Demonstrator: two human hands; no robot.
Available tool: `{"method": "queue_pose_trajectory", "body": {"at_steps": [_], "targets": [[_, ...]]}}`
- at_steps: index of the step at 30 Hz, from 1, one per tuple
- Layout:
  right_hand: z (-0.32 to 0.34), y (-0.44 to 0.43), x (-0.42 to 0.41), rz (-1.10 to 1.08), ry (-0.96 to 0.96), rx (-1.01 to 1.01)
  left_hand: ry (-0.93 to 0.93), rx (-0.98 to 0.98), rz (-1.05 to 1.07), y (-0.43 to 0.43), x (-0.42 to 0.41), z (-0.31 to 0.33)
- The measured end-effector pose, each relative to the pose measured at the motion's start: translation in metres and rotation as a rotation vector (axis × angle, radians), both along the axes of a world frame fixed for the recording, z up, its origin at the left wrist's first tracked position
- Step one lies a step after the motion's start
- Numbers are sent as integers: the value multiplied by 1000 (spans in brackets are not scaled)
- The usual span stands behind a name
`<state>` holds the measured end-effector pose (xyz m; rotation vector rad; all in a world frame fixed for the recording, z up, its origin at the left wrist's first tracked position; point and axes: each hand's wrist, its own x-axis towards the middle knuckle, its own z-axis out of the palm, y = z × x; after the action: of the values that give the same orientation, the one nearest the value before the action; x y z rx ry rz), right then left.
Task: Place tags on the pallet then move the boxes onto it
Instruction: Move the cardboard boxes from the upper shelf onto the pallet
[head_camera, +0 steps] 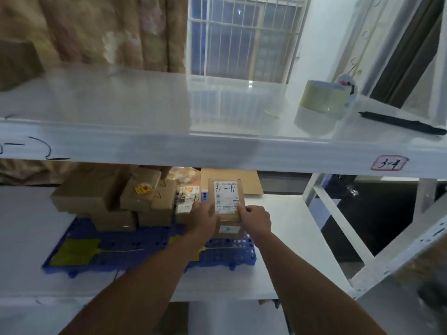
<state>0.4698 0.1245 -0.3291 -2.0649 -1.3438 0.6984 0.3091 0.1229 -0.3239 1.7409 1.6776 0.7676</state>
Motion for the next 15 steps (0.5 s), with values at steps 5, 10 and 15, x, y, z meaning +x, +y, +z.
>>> {"method": "queue_pose_trajectory", "body": {"at_steps": [5, 10, 15], "targets": [[-27, 23, 6, 17, 13, -29, 107, -41, -5, 19, 7, -21], [-43, 40, 11, 9, 31, -41, 134, -36, 3, 29, 12, -29], [-46, 51, 9, 27, 54, -26, 197, -30, 22, 42, 13, -32]]}}
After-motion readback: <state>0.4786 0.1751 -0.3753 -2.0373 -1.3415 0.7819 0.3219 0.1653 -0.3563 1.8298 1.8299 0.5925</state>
